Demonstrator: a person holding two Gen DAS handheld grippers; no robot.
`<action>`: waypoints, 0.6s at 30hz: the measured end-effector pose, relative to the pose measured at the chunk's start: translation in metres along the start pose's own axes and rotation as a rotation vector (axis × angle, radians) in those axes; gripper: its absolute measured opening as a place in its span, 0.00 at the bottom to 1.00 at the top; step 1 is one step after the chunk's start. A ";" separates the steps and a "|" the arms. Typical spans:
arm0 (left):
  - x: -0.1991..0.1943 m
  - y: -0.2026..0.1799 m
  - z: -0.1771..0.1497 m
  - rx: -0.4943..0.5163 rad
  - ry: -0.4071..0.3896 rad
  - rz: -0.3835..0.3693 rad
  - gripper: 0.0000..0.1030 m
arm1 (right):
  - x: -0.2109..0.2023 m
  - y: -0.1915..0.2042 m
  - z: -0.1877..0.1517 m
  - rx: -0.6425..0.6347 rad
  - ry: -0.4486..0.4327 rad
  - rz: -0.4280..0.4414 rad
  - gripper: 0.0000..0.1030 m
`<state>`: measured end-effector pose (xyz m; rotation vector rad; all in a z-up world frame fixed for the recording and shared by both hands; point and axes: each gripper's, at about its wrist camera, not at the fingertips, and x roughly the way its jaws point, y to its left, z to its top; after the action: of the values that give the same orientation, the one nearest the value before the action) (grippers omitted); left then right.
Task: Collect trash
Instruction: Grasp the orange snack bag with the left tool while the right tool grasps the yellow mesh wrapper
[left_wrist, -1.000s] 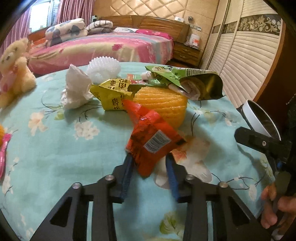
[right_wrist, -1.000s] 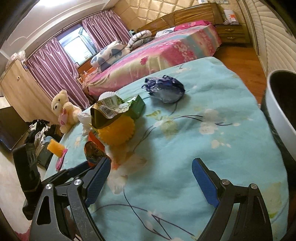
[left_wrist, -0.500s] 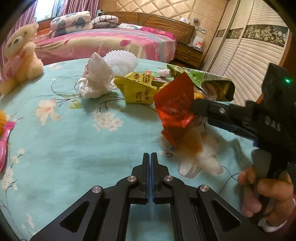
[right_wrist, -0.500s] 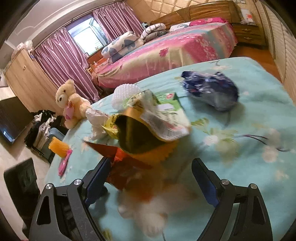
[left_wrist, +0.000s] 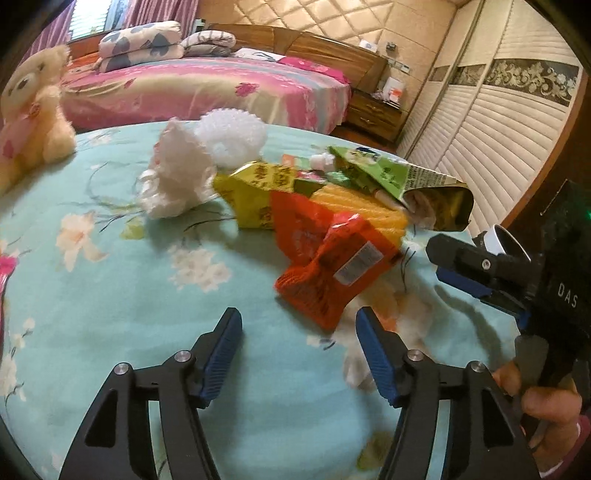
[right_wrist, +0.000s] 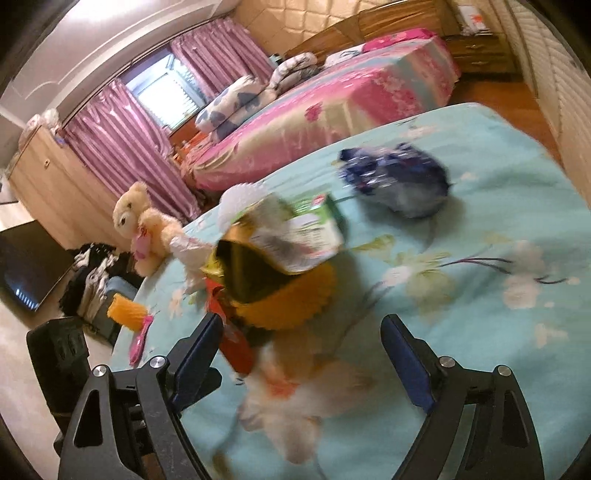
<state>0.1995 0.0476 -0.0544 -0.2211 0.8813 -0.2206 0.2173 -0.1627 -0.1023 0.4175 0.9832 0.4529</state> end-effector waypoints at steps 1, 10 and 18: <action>0.002 -0.002 0.003 0.004 -0.002 -0.003 0.62 | -0.002 -0.004 0.001 0.006 -0.003 -0.012 0.86; 0.023 -0.012 0.011 0.062 0.005 -0.039 0.07 | -0.001 -0.009 0.003 0.015 0.001 -0.030 0.85; 0.001 0.008 -0.004 0.039 -0.026 -0.003 0.05 | 0.013 0.004 0.007 -0.021 0.011 -0.028 0.83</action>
<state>0.1973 0.0544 -0.0596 -0.1889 0.8501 -0.2372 0.2292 -0.1531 -0.1057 0.3824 0.9933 0.4400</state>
